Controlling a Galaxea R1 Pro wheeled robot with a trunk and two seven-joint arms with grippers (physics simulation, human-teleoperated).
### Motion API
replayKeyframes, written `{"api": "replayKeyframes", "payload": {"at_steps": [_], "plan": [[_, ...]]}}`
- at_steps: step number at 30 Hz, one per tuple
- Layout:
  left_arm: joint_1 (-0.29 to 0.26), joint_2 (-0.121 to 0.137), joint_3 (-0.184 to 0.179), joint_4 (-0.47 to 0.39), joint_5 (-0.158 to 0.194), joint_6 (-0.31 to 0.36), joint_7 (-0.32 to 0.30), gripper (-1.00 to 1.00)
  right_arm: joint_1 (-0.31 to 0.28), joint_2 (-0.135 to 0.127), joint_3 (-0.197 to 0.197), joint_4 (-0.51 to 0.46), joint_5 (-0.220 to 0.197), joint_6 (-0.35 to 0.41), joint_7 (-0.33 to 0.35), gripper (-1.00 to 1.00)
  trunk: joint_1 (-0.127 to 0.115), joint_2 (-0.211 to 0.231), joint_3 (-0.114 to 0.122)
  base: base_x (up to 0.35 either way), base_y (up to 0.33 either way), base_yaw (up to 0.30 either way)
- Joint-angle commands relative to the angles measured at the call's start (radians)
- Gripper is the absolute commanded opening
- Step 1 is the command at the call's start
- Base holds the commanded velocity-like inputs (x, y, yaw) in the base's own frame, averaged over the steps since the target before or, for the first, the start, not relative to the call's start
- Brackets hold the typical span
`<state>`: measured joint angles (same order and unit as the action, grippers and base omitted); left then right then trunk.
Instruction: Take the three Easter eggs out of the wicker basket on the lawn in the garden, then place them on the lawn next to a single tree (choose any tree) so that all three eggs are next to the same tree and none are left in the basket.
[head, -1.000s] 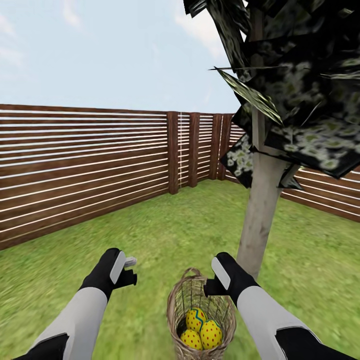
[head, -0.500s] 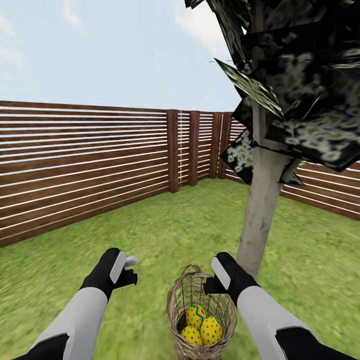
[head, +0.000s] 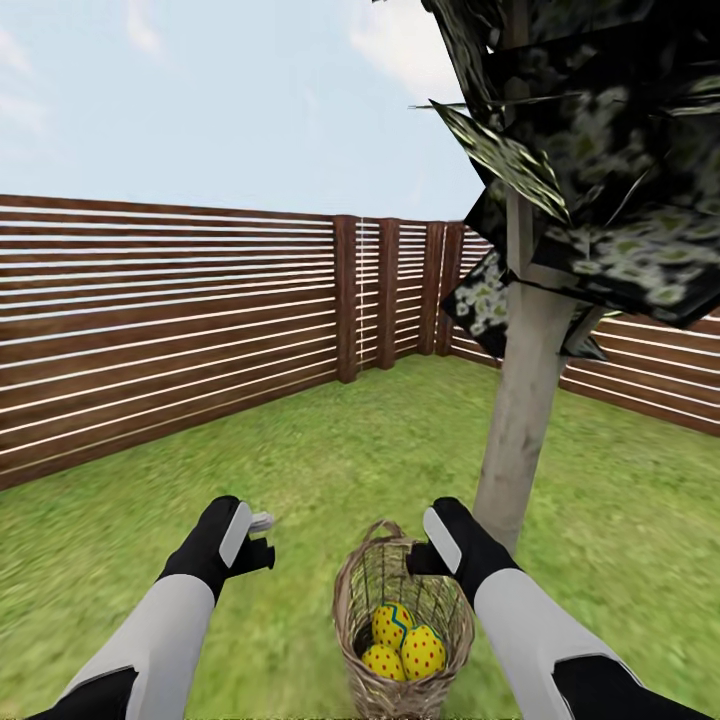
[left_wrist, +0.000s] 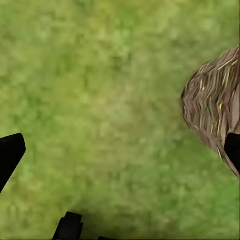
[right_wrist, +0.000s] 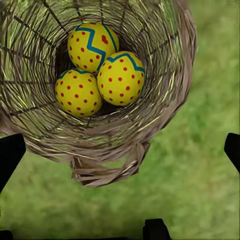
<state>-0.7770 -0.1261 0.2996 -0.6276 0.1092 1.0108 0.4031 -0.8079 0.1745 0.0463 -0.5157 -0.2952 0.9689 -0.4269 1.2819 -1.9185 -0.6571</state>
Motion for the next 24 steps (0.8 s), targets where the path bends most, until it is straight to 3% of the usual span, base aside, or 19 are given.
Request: {"api": "replayKeyframes", "payload": {"at_steps": [1, 11, 19, 24], "plan": [[-0.001, -0.001, 0.004, -0.001, 0.010, 0.002, 0.010, 1.00, -0.001, 0.000, 0.003, -0.016, -0.010, 0.004, -0.010, 1.00, 0.004, -0.008, -0.004, 0.000, 0.000, 0.000], [-0.001, 0.002, 0.004, -0.001, 0.010, 0.002, 0.010, 1.00, -0.001, 0.000, 0.018, -0.135, -0.009, 0.014, -0.011, 1.00, 0.042, -0.078, -0.036, 0.000, 0.000, 0.000], [-0.001, 0.002, 0.004, -0.001, 0.010, 0.002, 0.010, 1.00, -0.001, 0.000, 0.170, -0.221, -0.012, 0.006, -0.010, 1.00, 0.073, -0.134, -0.061, 0.000, 0.000, 0.000], [-0.001, 0.002, 0.004, -0.001, 0.010, 0.002, 0.010, 1.00, -0.001, 0.000, 0.195, -0.228, -0.013, 0.004, -0.010, 1.00, 0.092, -0.169, -0.076, 0.000, 0.000, 0.102]]}}
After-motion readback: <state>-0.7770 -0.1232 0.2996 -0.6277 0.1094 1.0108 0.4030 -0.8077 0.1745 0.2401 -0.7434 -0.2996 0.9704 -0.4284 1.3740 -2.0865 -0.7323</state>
